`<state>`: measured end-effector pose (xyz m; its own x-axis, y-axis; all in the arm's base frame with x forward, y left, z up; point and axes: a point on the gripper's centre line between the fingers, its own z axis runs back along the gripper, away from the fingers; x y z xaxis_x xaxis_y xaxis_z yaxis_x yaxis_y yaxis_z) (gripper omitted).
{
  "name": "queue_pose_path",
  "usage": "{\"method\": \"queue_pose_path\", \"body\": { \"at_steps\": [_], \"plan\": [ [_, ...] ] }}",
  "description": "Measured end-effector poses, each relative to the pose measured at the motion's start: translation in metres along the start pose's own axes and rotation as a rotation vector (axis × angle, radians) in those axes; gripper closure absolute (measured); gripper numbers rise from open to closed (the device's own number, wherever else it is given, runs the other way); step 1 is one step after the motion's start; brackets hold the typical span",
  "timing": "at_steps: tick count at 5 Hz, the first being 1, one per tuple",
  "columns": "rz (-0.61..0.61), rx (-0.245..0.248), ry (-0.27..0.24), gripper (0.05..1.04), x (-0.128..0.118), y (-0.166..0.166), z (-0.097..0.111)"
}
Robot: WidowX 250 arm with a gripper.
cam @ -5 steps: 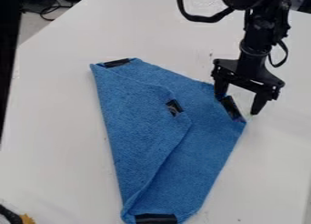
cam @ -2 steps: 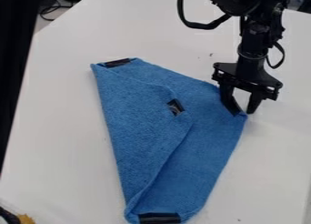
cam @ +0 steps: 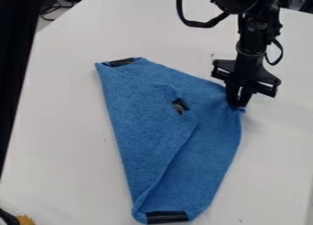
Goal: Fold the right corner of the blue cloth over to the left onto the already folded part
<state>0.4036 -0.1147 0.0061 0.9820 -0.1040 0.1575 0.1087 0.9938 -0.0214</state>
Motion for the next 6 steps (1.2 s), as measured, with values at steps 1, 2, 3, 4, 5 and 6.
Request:
{"method": "queue_pose_path", "body": {
  "at_steps": [1, 2, 3, 4, 5, 6],
  "plan": [
    [-0.002, 0.011, -0.008, 0.997, 0.003, 0.001, 0.001],
    [0.044, 0.055, -0.016, 1.020, 0.005, -0.002, 0.005],
    [0.089, 0.093, -0.037, 1.021, 0.006, -0.009, 0.010],
    [0.130, 0.090, -0.119, 1.021, 0.013, -0.006, 0.036],
    [0.205, 0.109, -0.192, 1.022, 0.004, 0.010, 0.049],
    [0.281, 0.120, -0.247, 1.024, -0.009, 0.027, 0.060]
  ]
}}
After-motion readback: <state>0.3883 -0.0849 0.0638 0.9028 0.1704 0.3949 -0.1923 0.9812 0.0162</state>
